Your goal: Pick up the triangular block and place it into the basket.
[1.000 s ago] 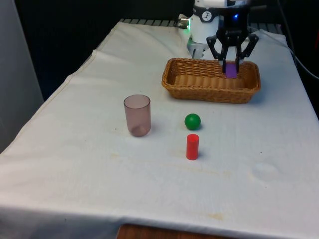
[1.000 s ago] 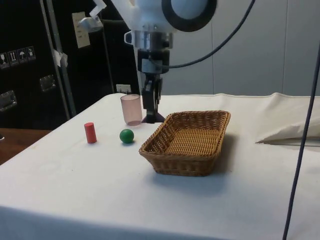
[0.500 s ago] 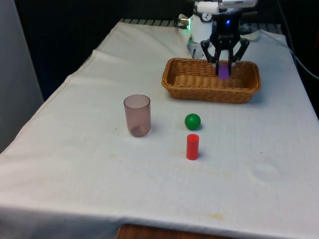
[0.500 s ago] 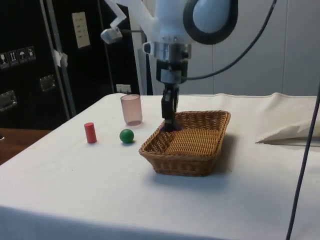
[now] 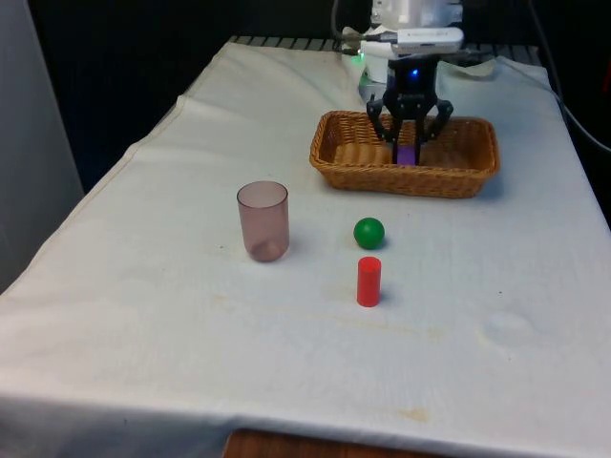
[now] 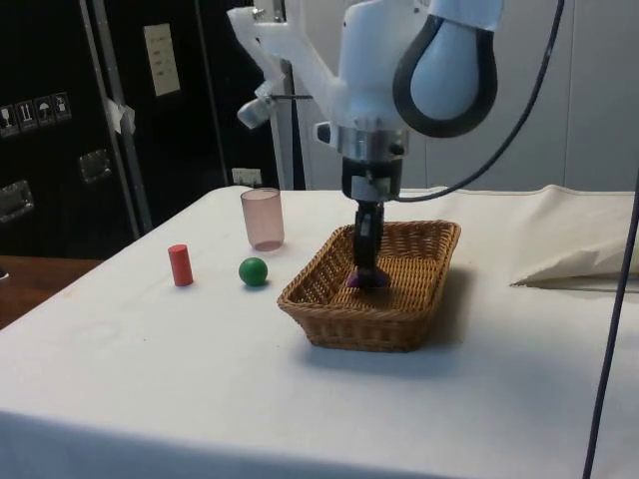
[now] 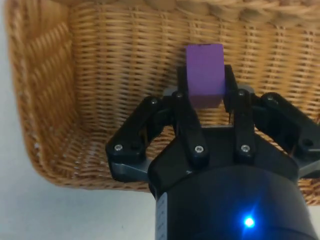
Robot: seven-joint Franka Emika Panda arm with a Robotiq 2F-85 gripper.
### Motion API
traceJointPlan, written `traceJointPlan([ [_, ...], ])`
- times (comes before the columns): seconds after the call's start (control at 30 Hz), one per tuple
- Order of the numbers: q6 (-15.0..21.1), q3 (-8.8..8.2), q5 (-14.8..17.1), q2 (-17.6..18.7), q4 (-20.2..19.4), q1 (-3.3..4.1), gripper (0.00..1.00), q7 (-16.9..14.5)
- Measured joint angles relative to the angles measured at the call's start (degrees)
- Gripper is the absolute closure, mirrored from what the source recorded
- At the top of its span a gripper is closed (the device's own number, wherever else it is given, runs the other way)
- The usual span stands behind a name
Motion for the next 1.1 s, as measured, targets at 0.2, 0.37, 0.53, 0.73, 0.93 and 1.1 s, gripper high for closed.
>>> traceJointPlan([
  [0.2, 2.4, -1.15, 0.0, -1.0, -2.9, 0.0, 0.66, -1.1],
  [0.37, 3.0, -1.32, 0.0, -2.2, -4.4, -0.06, 0.48, -1.2],
  [0.53, 3.0, -1.49, 0.0, -2.6, -4.8, -0.06, 0.25, -1.3],
  [0.73, 3.2, -1.55, 0.0, -2.6, -4.9, -0.06, 0.0, -1.3],
  [0.93, 3.2, -1.55, 0.0, -2.6, -5.0, -0.06, 0.0, -1.3],
  [1.1, 3.2, -0.4, 0.0, -2.3, -5.0, 0.17, 0.0, -0.1],
])
